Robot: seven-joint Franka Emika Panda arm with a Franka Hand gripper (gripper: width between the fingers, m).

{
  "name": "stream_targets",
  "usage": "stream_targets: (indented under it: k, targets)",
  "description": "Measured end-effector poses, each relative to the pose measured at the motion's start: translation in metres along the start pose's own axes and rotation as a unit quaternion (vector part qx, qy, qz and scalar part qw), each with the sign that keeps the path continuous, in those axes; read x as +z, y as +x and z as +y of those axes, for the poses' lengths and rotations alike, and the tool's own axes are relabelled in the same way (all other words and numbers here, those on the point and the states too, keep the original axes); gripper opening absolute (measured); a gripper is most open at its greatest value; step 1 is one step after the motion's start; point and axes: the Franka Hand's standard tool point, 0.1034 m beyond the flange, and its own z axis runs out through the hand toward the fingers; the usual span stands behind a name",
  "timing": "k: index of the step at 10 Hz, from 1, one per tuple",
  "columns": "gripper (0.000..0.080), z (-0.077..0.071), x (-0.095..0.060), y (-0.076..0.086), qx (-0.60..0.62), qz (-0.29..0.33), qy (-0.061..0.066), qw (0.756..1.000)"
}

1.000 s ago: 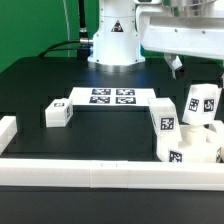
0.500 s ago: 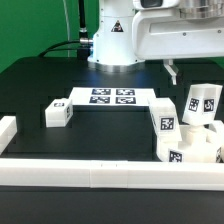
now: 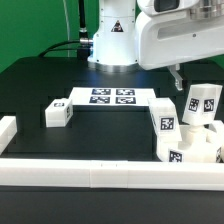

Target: Assemble stool

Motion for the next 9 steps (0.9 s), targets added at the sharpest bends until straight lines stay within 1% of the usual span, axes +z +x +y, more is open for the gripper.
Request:
stream_targets:
  k: [1,2,3,5,6,7,9]
  targets:
    - [0.0649,0.0005,0.0000,0.0002,-0.065,0.001,-0.008,0.998]
    - [0.0649,-0.0007,-0.0003,0.0014,-0.137,0.005,-0.026,0.990]
    - [0.0649,-0.0004,-0.0008,0.0019,-0.192,0.010,-0.031,0.981]
    - [0.0649,0.0041,-0.0046,0.0079,-0.349,0.025,-0.058,0.935]
    - [0.0649,0.0048,-0.0052,0.0072,-0.377,0.029,-0.065,0.923]
    - [0.0649,0.0066,-0.0043,0.0070,-0.411,0.025,-0.066,0.909]
    - [0.0649,0.0086,-0.0040,0.0069,-0.455,0.021,-0.067,0.888]
